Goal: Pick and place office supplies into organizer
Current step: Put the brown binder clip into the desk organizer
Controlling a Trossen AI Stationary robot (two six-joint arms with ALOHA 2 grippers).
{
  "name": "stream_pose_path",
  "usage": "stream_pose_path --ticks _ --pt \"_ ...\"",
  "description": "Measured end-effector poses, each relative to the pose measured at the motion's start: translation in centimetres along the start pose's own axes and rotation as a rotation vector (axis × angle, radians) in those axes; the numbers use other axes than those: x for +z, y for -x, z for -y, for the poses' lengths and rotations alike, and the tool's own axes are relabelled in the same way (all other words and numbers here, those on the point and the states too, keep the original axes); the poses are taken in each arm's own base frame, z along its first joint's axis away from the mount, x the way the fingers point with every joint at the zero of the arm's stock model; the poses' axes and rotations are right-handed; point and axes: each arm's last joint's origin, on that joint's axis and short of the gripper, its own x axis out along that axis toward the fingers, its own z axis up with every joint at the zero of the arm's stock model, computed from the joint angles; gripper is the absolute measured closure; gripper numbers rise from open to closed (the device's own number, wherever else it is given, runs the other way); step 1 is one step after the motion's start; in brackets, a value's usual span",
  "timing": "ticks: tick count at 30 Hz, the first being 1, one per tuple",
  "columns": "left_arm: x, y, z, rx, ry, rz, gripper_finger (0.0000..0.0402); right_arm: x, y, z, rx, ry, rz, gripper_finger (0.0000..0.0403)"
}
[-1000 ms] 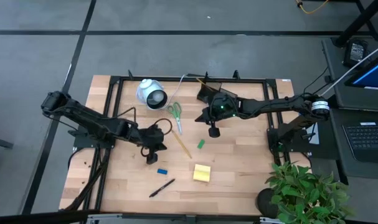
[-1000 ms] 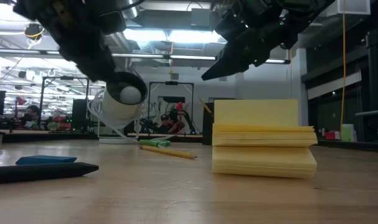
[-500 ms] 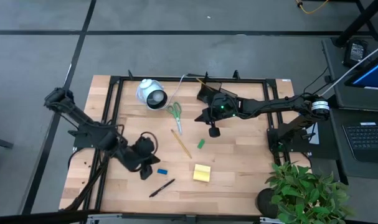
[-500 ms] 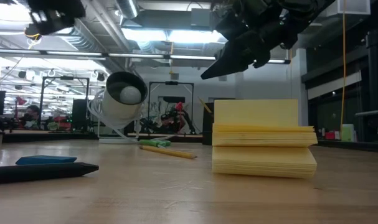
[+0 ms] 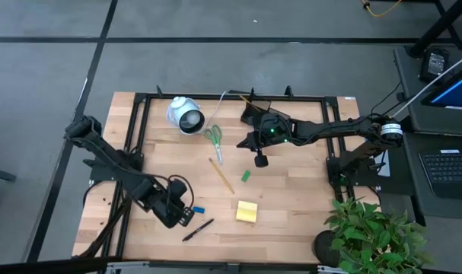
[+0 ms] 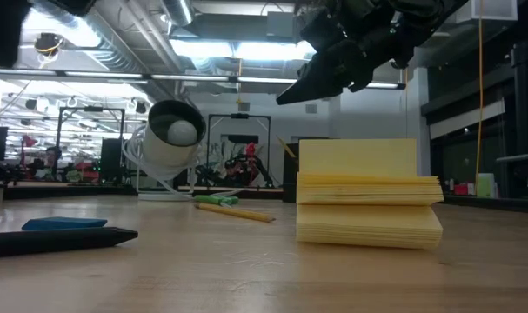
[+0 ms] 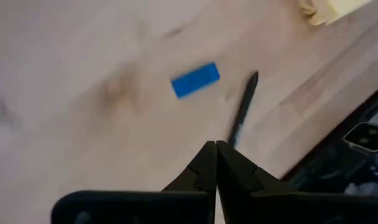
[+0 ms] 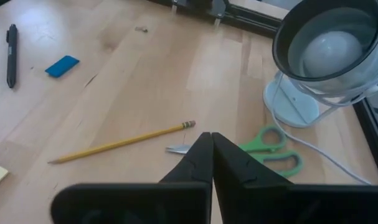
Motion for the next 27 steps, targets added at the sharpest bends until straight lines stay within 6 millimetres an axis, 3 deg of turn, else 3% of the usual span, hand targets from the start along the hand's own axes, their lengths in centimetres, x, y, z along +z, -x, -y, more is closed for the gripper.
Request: stream_pose_path --ticks 7,12,15,20,27 --pt "-1.5 0.6 2.1 0.133 0.15 -0.05 0.04 -0.2 0.0 -0.1 0.01 0.004 -0.022 0.0384" --pt "-2.6 0.4 0.9 0.37 0.332 -0.017 0.04 -0.2 0.0 0.0 0.008 0.032 -0.018 0.0396" --pt "-2.9 0.2 0.5 0.414 0.394 0.016 0.04 -0.3 0.1 0.2 0.004 0.054 -0.02 0.0398" --pt "-1.8 -0.6 0.7 0.404 0.398 0.119 0.0394 -0.5 0.2 0.7 -0.013 0.047 -0.024 0.0382" --pt "-0.2 -2.0 0.3 0.536 0.406 0.184 0.0365 -1.0 0.5 1.8 -0.044 0.031 -0.033 0.0388"
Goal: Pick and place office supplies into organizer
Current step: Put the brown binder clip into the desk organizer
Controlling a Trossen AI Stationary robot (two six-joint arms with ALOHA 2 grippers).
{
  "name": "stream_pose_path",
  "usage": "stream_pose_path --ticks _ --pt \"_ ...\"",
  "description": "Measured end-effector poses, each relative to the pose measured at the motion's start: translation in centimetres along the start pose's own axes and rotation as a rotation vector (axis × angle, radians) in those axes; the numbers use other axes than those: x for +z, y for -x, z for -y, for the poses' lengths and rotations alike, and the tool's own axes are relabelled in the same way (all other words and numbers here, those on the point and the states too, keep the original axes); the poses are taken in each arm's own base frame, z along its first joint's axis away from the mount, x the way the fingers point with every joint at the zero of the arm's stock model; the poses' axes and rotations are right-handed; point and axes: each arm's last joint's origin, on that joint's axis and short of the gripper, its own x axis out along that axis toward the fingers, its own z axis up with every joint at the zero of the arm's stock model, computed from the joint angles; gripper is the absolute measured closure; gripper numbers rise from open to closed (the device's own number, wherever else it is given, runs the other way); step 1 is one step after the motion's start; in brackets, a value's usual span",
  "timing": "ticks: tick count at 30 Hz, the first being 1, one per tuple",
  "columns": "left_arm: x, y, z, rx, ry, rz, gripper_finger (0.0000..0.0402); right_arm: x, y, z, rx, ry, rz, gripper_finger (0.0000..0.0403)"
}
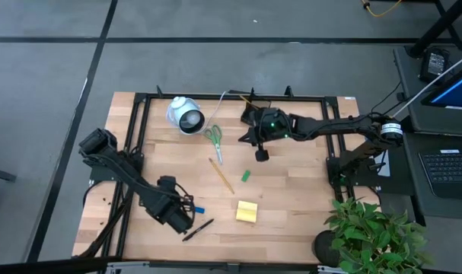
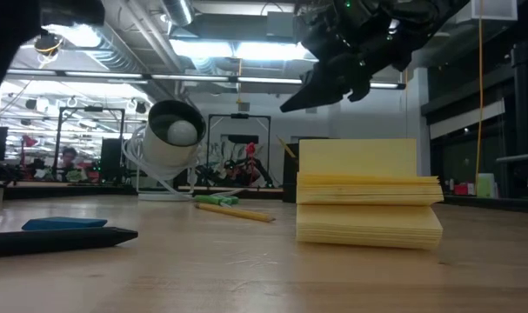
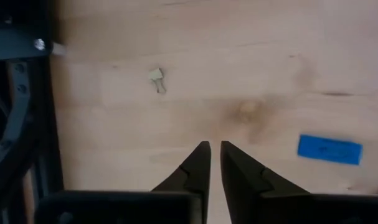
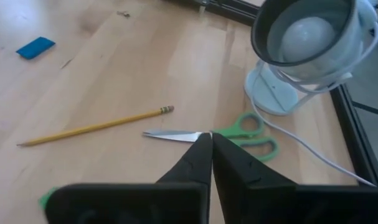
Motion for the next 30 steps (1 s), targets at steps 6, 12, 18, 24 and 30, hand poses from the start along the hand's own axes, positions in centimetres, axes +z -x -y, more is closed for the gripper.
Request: stream_pose_path --ticks 6,12,18,24,30 --pt "0.6 -0.2 0.4 -0.004 0.017 0.02 0.033 -0.3 0.2 0.6 -0.016 -0.012 -0.01 0.0398" --pt "1.0 -0.6 0.8 0.017 0.048 0.037 0.0298 -0.5 0.2 0.9 -0.024 -0.018 -0.013 0.0381" --pt "0.5 -1.5 1.1 0.064 0.106 0.071 0.0275 -0.5 0.2 0.9 -0.023 -0.018 -0.016 0.0389" --pt "-0.3 -2.2 0.7 0.097 0.108 0.055 0.027 -0.5 0.2 0.9 -0.023 -0.019 -0.016 0.0398" --pt "-0.2 -4.2 -0.1 0.132 0.111 0.065 0.027 -0.4 0.2 0.7 0.04 -0.019 0.015 0.038"
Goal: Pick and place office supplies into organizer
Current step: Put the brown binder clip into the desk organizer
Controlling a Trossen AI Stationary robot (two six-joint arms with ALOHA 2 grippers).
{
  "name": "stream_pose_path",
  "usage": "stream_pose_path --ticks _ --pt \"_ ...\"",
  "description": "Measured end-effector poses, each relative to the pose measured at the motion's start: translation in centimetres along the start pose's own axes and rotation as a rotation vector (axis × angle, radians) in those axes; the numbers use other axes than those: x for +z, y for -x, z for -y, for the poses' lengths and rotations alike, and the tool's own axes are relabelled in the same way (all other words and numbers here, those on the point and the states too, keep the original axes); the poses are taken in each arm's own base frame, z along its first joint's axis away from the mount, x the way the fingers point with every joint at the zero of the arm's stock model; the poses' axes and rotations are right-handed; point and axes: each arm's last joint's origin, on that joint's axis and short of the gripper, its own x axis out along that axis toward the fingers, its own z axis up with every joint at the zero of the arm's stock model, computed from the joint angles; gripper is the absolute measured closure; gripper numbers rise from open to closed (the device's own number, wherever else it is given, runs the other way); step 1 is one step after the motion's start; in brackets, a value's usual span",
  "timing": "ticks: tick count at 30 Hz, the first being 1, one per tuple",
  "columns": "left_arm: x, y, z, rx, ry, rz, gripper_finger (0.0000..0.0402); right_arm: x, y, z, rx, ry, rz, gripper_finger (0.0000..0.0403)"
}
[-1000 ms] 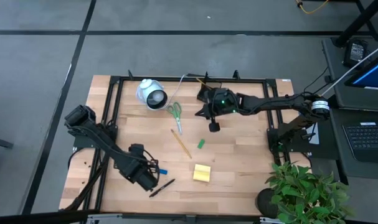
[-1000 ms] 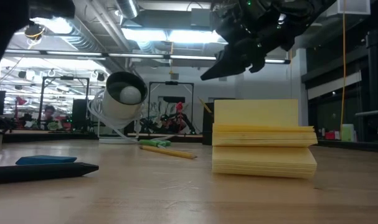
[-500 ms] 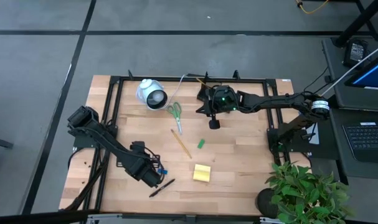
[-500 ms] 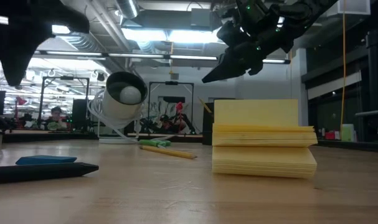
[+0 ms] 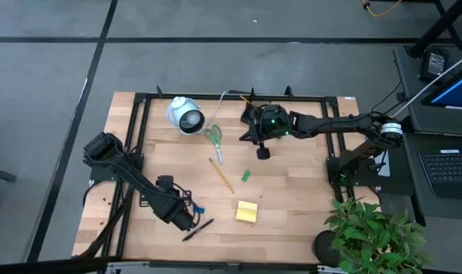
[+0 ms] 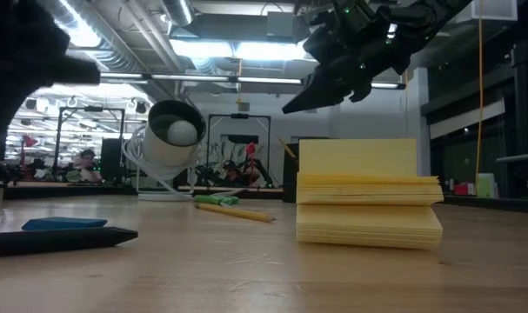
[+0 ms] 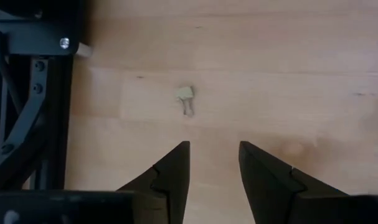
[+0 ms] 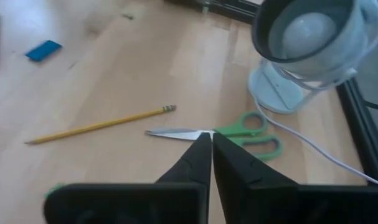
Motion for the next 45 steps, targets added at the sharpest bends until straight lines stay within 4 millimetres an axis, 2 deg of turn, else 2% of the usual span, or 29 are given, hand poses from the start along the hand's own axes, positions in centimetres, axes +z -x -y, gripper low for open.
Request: stream_pose_path --ticks 7,13,21,28,38,45 --pt "1.1 -1.1 -1.5 -0.078 0.025 -0.087 0.027 0.0 0.0 -0.1 0.016 0.001 0.01 0.0389" --pt "2.7 -3.3 -3.0 -0.076 0.053 -0.113 0.027 0.1 0.0 0.0 0.014 0.002 0.013 0.0397" --pt "4.5 -3.8 -3.9 -0.153 0.096 -0.181 0.027 0.1 0.0 0.0 0.012 0.002 0.015 0.0379" --pt "4.5 -5.2 -4.1 -0.173 0.102 -0.211 0.0265 0.1 0.0 0.0 0.012 0.002 0.014 0.0378" --pt "4.6 -5.3 -4.2 -0.171 0.102 -0.198 0.0232 0.1 0.0 0.0 0.012 -0.001 0.014 0.0377" --pt "4.7 -5.6 -4.3 -0.14 0.1 -0.158 0.0227 0.1 0.0 0.0 0.013 -0.002 0.013 0.0377"
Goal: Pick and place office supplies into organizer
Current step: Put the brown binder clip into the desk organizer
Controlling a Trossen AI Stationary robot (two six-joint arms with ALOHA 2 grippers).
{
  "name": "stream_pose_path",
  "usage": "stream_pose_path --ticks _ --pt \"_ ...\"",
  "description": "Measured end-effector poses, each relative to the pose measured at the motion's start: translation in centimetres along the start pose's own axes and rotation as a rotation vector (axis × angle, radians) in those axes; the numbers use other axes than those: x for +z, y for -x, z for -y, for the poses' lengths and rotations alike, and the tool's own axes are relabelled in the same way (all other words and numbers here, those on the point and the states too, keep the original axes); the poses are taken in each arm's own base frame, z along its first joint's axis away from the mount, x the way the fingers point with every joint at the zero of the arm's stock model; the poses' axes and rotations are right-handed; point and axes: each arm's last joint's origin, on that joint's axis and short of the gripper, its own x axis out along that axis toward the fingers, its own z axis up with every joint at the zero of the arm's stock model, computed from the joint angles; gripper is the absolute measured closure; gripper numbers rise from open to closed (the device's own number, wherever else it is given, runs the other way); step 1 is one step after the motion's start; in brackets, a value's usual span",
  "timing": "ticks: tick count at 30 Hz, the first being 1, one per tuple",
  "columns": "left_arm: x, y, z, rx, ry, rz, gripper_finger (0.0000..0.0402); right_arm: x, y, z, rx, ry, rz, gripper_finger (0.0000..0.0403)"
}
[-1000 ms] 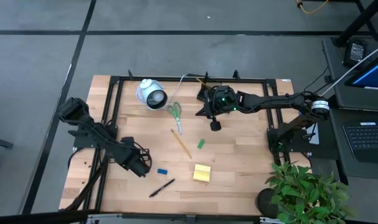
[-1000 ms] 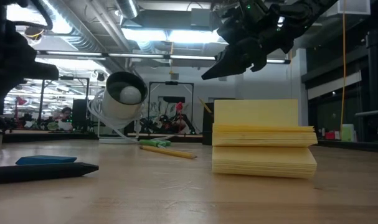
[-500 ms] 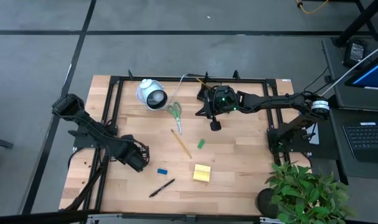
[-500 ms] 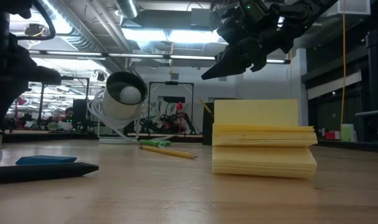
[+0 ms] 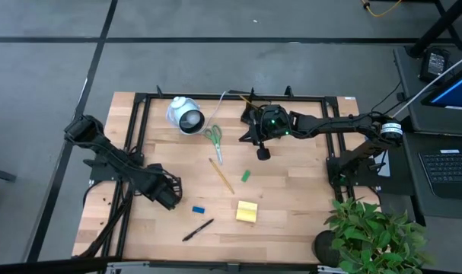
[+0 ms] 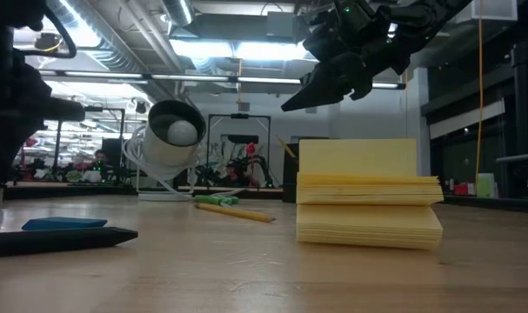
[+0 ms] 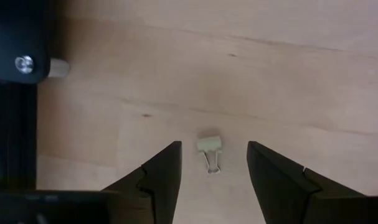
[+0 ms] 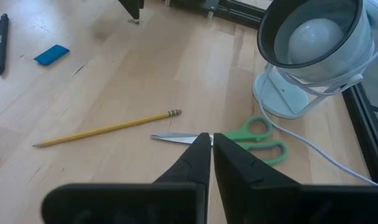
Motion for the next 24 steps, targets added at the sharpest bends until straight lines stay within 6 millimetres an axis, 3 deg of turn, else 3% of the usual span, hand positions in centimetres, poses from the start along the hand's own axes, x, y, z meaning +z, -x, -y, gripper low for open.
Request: stream_pose_path --ticks 13,19,24 --pt "-0.3 -0.5 0.3 0.006 0.002 -0.001 0.0228 0.0 0.0 0.0 0.001 0.0 0.0 0.0377" --pt "0.1 -2.7 -0.7 0.031 0.026 -0.053 0.0231 0.0 0.0 0.0 0.002 0.0 0.001 0.0377" --pt "0.3 -2.9 -0.6 0.015 0.024 -0.051 0.0231 0.0 0.0 0.0 0.002 0.001 0.001 0.0377"
